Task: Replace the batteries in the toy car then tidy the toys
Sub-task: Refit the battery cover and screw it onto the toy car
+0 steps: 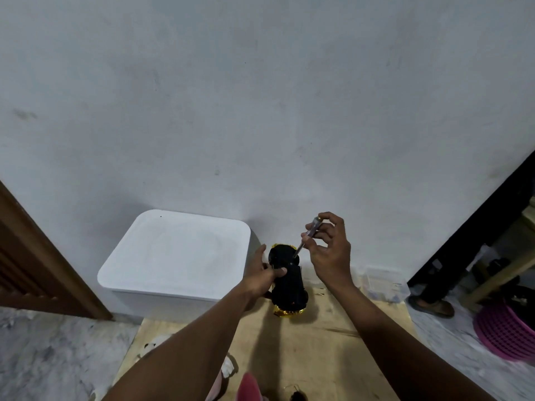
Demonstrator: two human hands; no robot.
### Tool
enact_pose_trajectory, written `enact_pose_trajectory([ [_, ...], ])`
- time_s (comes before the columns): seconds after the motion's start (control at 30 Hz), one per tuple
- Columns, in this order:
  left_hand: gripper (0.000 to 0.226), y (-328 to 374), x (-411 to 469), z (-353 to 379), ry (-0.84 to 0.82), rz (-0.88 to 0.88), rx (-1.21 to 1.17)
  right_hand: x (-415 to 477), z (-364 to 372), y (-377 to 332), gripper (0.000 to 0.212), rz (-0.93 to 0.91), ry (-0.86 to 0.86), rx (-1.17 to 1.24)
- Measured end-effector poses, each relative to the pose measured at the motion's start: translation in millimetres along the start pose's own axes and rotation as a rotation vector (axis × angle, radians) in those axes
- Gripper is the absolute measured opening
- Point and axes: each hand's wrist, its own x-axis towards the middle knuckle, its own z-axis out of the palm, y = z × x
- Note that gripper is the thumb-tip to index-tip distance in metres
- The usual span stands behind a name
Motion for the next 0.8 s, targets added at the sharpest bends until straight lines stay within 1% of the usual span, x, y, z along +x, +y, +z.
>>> enact_pose_trajectory([
  [0.07,0.080,-3,3,-1,0.012,-0.025,0.005,3,-5,1,0.050,0.028,0.034,0.017],
  [0.2,0.061,-12,6,-1,0.019,-0.061,0.043,6,-13,3,0.053,0.063,0.056,0.023],
  [0.27,0.057,-17,7,-2,0.017,-0.067,0.060,6,-16,3,0.055,0.067,0.059,0.015],
  [0.47,0.070,-24,5,-3,-0.007,-0.110,0.109,6,-23,5,0.059,0.073,0.071,0.011],
  [0.6,0.062,-28,1,-3,-0.066,-0.133,0.091,6,-26,4,0.060,0.080,0.073,0.016],
  [0.8,0.075,-38,-2,-3,-0.083,-0.087,0.078,3,-28,4,0.058,0.092,0.061,0.026],
])
